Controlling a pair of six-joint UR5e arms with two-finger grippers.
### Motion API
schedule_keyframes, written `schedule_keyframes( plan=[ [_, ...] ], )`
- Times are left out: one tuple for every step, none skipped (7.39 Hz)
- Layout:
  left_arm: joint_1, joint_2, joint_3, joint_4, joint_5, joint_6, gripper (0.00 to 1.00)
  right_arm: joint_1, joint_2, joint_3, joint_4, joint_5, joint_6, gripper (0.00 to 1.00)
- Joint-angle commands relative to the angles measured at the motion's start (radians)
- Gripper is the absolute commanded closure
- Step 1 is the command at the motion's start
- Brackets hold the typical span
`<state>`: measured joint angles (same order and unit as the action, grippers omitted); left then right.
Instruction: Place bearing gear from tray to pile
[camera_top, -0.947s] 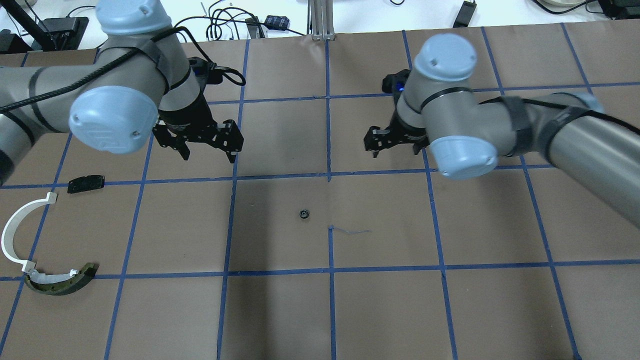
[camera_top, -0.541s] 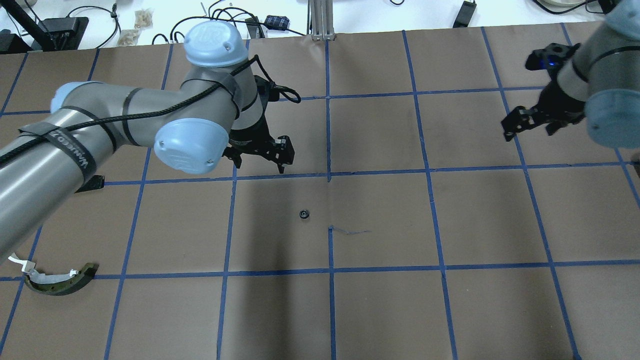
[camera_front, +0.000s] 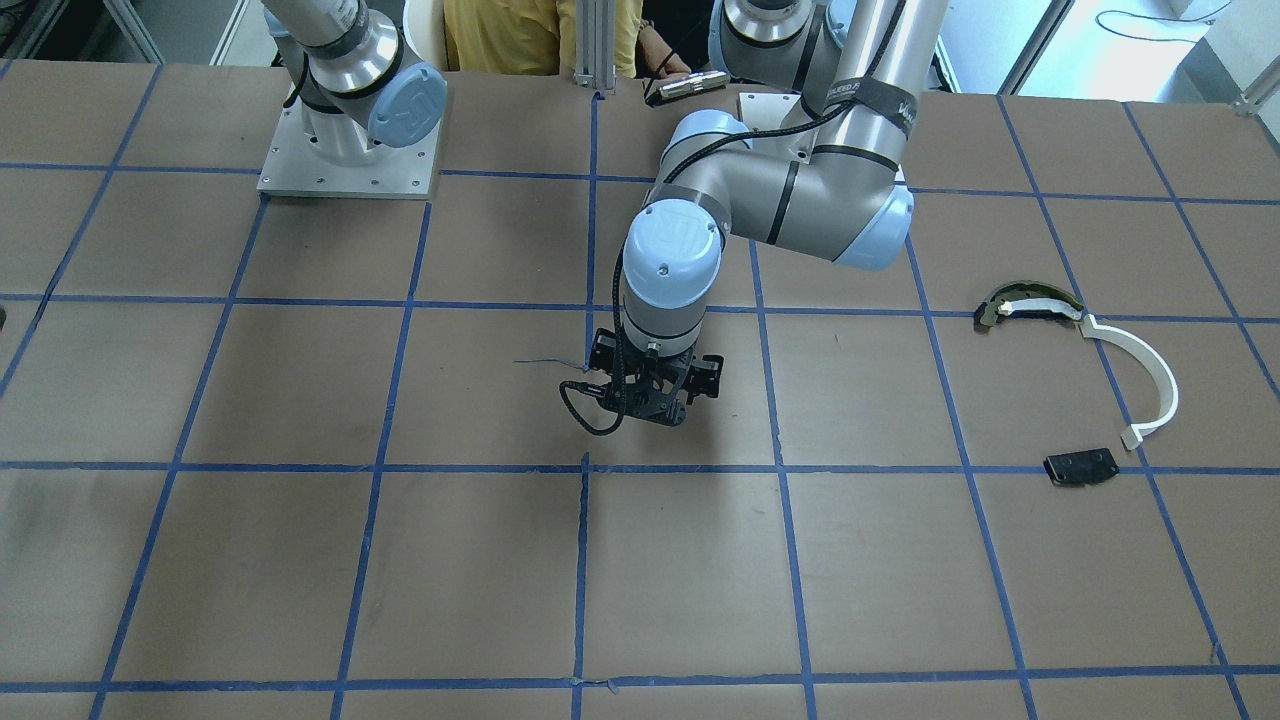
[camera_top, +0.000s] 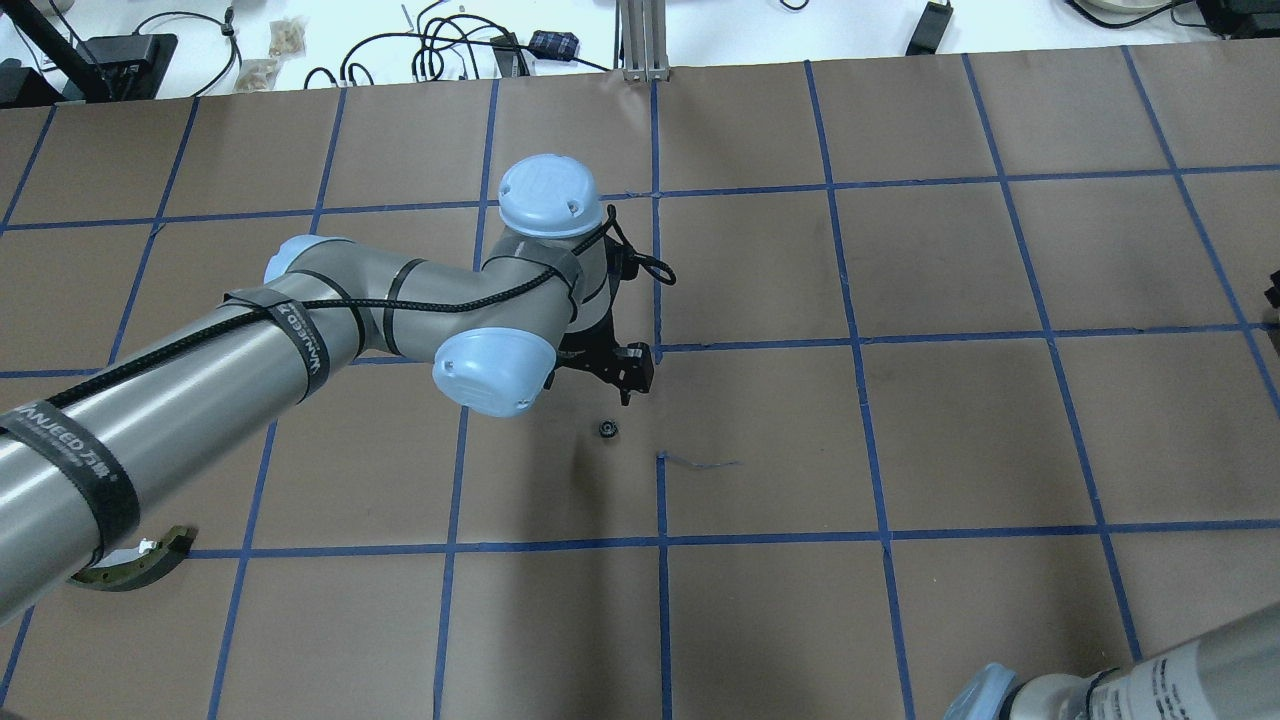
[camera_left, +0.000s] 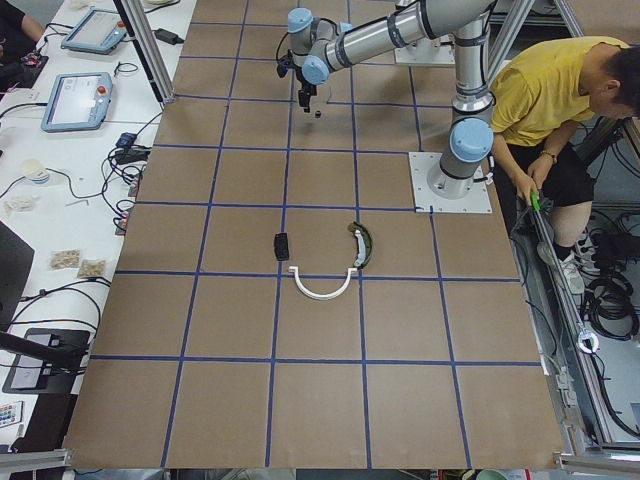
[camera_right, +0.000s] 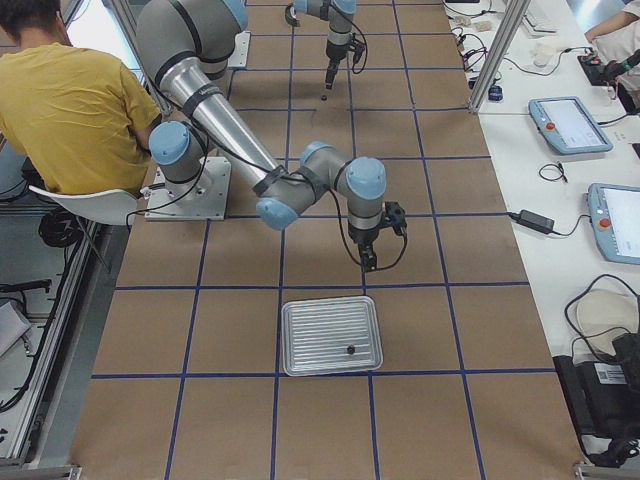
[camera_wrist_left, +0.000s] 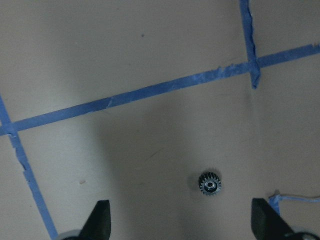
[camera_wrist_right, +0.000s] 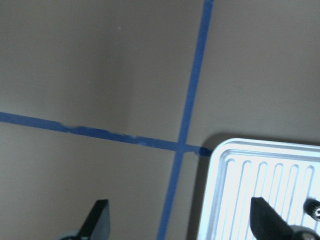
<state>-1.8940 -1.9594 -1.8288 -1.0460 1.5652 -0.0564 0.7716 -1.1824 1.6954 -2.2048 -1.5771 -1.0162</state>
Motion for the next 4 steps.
schedule_keyframes(
  plan=[
    [-0.022,-0.051,-0.009,0.017,0.002,0.000,0.01,-0.125,0.128,-0.081,-0.022,0.006,-0.140,0.00],
    [-0.025,-0.067,-0.009,0.017,0.004,0.000,0.01,-0.133,0.179,-0.129,-0.074,0.012,-0.197,0.00],
    [-0.027,-0.072,-0.009,0.015,0.004,-0.003,0.02,-0.140,0.210,-0.166,-0.076,0.006,-0.208,0.02],
    [-0.028,-0.073,-0.009,0.015,0.004,-0.002,0.23,-0.161,0.221,-0.169,-0.078,-0.004,-0.222,0.15]
  ],
)
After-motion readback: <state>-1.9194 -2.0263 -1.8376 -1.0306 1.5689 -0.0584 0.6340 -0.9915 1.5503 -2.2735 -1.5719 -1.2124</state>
